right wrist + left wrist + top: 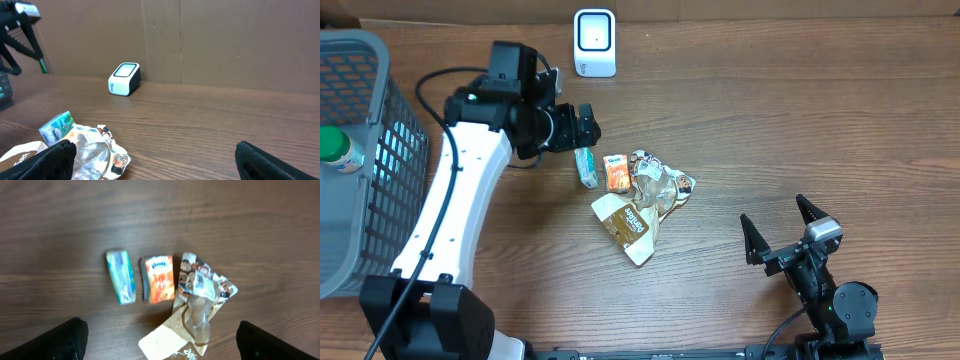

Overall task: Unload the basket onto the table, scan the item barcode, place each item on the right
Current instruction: 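Reach into the basket and grasp the mint-green wet wipes bag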

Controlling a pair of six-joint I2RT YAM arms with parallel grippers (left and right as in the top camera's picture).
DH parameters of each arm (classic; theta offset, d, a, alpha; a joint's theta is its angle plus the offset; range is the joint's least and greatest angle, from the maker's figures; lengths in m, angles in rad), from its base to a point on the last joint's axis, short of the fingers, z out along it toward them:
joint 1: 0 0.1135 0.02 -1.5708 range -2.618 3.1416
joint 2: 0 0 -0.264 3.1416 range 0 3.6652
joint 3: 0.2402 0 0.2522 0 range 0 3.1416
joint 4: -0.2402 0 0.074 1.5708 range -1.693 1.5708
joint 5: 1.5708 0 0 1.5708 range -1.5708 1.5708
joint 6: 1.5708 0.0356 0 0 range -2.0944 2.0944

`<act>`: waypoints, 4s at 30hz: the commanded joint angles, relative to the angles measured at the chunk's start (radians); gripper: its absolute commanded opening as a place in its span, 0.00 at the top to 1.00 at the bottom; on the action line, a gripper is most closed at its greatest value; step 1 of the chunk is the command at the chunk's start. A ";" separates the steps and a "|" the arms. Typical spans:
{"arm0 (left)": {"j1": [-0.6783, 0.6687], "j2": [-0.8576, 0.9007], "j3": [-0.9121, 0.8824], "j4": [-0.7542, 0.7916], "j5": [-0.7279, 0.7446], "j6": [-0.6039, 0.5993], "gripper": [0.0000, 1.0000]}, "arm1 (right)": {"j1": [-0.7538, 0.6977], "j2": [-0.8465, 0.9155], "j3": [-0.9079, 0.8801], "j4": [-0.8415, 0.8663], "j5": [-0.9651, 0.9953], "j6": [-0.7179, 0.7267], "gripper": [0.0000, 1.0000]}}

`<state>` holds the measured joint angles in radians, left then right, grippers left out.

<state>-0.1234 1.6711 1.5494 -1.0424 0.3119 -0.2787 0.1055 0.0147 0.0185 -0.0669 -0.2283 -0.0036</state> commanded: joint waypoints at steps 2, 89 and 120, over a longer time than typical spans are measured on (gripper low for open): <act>0.066 -0.024 0.192 -0.052 0.064 0.086 0.03 | -0.002 -0.011 -0.011 0.006 0.007 -0.003 0.00; 0.766 0.451 -0.042 0.471 -0.293 0.062 0.24 | -0.002 -0.011 -0.011 0.006 0.007 -0.003 0.00; 0.764 0.446 0.073 0.277 -0.265 0.060 0.96 | -0.002 -0.011 -0.011 0.006 0.007 -0.003 0.00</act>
<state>0.6476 2.1105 1.6028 -0.7082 0.0589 -0.2321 0.1055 0.0147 0.0185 -0.0673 -0.2287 -0.0036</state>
